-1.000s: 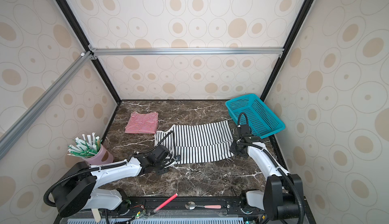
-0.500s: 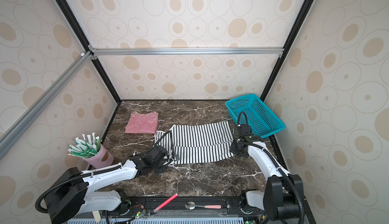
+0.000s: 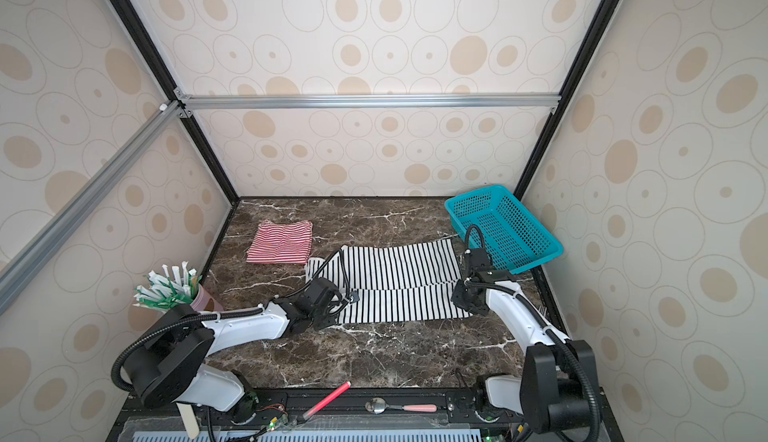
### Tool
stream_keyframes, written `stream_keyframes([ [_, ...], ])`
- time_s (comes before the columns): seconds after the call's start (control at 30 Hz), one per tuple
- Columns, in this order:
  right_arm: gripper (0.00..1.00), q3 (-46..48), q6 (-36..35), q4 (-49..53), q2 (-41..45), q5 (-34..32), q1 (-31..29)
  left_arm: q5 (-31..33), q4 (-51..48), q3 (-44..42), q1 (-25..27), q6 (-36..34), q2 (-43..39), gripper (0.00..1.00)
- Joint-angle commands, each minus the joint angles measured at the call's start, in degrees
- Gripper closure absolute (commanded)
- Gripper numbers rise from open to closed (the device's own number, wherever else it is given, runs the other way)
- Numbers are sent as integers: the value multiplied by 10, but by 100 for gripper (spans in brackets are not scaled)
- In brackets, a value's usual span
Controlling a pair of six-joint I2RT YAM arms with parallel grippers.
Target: Fold and stack the tank tops
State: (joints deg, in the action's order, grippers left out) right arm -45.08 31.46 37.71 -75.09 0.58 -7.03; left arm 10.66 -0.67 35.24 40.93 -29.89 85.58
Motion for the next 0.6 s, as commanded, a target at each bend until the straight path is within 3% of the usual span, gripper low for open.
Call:
stream_keyframes([
  [0.0, 80, 6, 14, -58, -46, 45, -16, 0, 24, 19, -8, -15, 17, 65],
  [0.1, 81, 17, 19, -114, -88, 82, -30, -18, 11, 16, -8, -21, 24, 66],
  [0.27, 82, 30, 27, -125, -117, 64, -62, -49, -30, 2, -8, -39, 6, 68],
  [0.57, 81, 65, 53, -46, -59, 25, -112, -105, -119, -37, -8, -72, -69, 68],
])
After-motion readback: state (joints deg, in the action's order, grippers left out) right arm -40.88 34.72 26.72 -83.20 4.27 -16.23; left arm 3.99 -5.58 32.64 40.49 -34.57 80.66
